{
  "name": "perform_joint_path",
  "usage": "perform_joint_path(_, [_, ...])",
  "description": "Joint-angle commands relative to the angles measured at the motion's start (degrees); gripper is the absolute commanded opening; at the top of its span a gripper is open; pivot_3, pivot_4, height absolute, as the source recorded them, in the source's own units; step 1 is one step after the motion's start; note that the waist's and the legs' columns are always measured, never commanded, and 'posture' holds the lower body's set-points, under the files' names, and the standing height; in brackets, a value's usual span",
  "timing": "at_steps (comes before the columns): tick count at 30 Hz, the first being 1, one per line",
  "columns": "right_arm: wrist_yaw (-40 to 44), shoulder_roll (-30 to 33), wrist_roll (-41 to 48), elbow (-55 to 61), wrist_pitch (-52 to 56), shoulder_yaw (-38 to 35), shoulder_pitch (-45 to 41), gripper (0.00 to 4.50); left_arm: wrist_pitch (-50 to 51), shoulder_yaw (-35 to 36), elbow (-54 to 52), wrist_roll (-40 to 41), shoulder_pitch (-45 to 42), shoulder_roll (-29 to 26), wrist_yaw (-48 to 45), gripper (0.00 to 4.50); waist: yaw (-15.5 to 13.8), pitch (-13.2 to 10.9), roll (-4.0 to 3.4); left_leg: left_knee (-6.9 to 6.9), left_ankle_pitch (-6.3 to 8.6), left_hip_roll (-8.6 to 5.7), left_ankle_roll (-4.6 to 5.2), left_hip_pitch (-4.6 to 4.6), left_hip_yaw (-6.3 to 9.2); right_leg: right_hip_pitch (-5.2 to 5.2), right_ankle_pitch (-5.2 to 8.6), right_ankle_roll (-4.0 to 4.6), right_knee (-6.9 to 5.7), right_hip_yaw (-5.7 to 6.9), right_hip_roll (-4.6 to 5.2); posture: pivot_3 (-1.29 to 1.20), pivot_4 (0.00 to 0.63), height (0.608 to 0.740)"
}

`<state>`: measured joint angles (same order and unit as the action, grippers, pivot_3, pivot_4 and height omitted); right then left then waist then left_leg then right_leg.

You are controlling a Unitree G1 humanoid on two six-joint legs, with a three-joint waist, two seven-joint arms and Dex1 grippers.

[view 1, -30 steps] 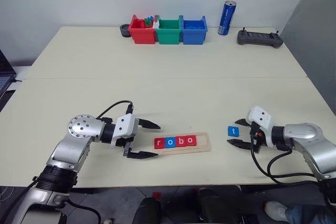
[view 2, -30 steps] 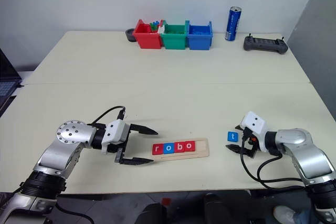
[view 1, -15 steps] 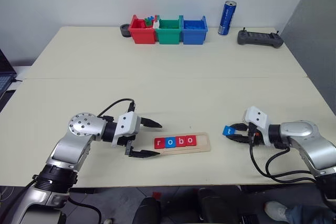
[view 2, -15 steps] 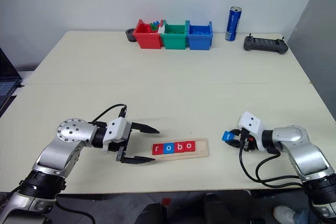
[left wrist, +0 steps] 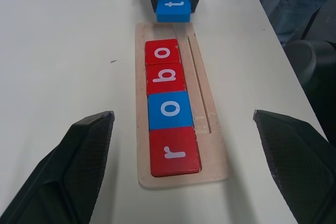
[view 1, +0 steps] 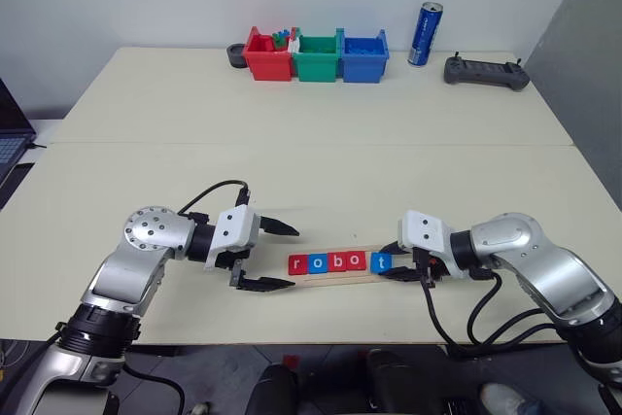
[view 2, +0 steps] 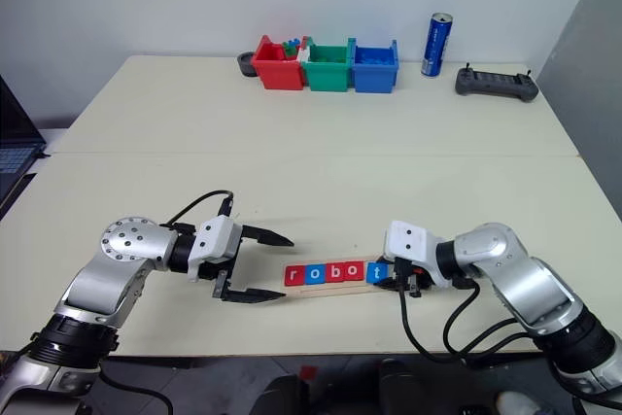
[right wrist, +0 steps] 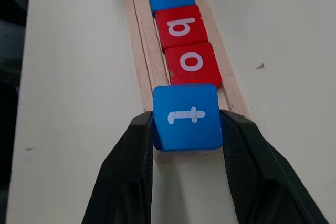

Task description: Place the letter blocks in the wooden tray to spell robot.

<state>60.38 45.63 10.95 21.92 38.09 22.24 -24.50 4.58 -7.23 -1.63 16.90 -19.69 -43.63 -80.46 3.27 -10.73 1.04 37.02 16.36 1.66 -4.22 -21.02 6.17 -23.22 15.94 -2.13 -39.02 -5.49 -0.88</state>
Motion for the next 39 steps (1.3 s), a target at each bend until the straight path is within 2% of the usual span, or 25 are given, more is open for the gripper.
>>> perform_joint_path(1, [-0.16, -0.99, -1.66, -0.86, -0.49, 1.11, -2.40, 1.45, -0.04, 0.79, -1.54, 0.63, -0.84, -0.38, 0.60, 4.50, 0.00, 0.00, 0.00, 0.00, 0.00, 0.00, 0.00, 0.00, 0.00, 0.00, 0.00, 0.00, 0.00, 0.00, 0.00, 0.00, 0.150, 0.740])
perform_joint_path(13, [1.55, -2.88, -2.45, -3.75, -0.76, 1.75, -4.65, 1.45, 1.70, 0.90, -3.64, 0.93, -0.79, -0.64, 1.68, 4.50, 0.01, 0.00, 0.00, 0.00, 0.00, 0.00, 0.00, 0.00, 0.01, -0.01, 0.00, 0.01, -0.02, 0.01, 0.00, 0.00, 0.150, 0.740])
perform_joint_path(21, [2.83, -3.19, -2.20, -3.85, -0.17, 1.16, -5.57, 4.26, 2.09, 0.91, -4.38, 1.00, -0.43, -0.60, 2.03, 4.50, 0.01, 0.00, 0.00, 0.00, 0.00, 0.00, 0.00, 0.00, 0.01, -0.01, 0.00, 0.01, -0.02, 0.02, 0.00, 0.00, 0.150, 0.740])
perform_joint_path(22, [2.69, -3.29, -1.88, -3.72, 0.26, 0.63, -5.74, 4.46, 2.11, 0.90, -4.46, 0.99, -0.41, -0.61, 2.08, 4.50, 0.01, 0.00, 0.00, 0.00, 0.00, 0.00, 0.00, 0.00, 0.02, -0.01, 0.00, 0.01, -0.02, 0.02, 0.00, 0.00, 0.150, 0.740])
perform_joint_path(27, [1.49, -2.31, 0.44, -0.80, 3.45, -3.35, -4.97, 4.46, 2.29, 1.28, -4.70, 1.20, -0.11, -1.05, 2.13, 4.50, 0.00, 0.00, 0.00, 0.00, 0.00, 0.00, 0.00, -0.01, 0.02, -0.01, -0.01, 0.01, -0.02, 0.02, 0.00, 0.00, 0.150, 0.740])
perform_joint_path(31, [1.28, 0.37, 0.55, 2.40, 3.97, -4.59, -2.14, 3.59, 2.03, 1.65, -4.31, 1.24, 0.22, -1.48, 1.98, 4.50, -0.02, 0.00, 0.00, -0.01, 0.00, 0.00, 0.00, -0.02, 0.03, -0.01, -0.01, 0.01, -0.02, 0.04, 0.01, 0.00, 0.150, 0.740])
perform_joint_path(33, [0.74, 1.61, -1.35, 2.20, 1.96, -3.78, -0.93, 2.79, 1.69, 1.65, -3.90, 1.17, 0.31, -1.55, 1.91, 4.50, -0.01, 0.00, 0.00, -0.01, 0.00, 0.00, 0.00, -0.01, 0.03, -0.01, -0.01, 0.01, -0.01, 0.03, 0.01, 0.00, 0.150, 0.740])
perform_joint_path(39, [0.02, 1.31, -4.23, -0.02, -1.17, -1.55, -0.87, 0.83, -0.08, 1.20, -1.60, 0.75, -0.32, -1.25, 1.40, 4.50, 0.06, 0.00, 0.00, 0.00, 0.00, 0.01, 0.00, 0.01, 0.01, -0.01, 0.00, 0.01, -0.02, 0.02, 0.00, 0.00, 0.150, 0.740])
